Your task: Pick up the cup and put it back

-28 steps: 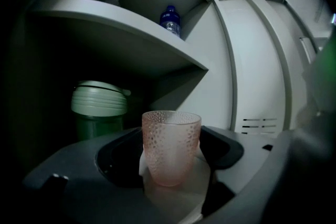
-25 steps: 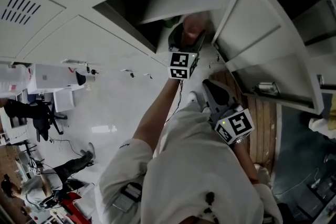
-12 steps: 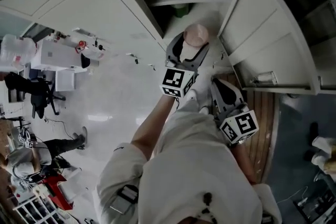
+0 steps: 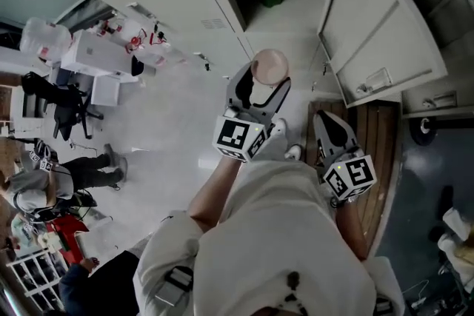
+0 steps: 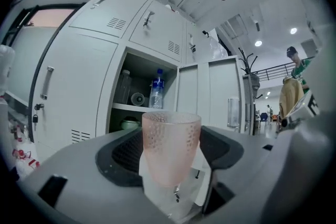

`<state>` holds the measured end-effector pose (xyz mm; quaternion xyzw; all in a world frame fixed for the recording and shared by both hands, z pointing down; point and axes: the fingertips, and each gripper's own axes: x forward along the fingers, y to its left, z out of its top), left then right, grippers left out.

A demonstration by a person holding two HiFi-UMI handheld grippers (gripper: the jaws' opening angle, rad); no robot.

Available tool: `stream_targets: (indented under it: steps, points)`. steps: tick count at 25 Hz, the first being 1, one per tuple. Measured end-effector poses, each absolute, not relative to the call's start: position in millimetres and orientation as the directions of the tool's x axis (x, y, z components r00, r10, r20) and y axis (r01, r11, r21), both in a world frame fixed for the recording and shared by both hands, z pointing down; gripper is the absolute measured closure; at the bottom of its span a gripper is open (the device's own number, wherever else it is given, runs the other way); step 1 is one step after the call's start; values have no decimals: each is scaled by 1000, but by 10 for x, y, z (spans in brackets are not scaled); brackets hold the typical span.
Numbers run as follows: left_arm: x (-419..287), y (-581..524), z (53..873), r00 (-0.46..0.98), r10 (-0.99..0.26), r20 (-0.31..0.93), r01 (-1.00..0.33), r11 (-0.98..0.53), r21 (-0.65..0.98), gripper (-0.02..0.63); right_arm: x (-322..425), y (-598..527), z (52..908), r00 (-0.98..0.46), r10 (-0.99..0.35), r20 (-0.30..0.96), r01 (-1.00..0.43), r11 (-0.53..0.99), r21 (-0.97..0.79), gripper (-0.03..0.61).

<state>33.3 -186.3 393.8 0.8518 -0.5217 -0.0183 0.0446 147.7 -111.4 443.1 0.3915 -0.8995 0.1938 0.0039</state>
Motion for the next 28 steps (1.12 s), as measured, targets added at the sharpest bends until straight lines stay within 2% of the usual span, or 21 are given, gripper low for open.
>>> stream_targets:
  steps: [8, 17, 28]
  points:
    - [203, -1290, 3888, 411, -911, 23, -907, -407, 104, 275, 1581, -881, 4554, -688, -704, 174, -711, 608, -352, 552]
    - [-71, -1068, 3902, 443, -896, 31, -894, -440, 80, 275, 1377, -768, 4552, -656, -726, 204, -746, 584, -320, 552]
    - [-928, -698, 4013, 519, -852, 67, -853, -512, 101, 275, 584, -563, 4402, -577, -793, 197, -809, 520, -275, 552]
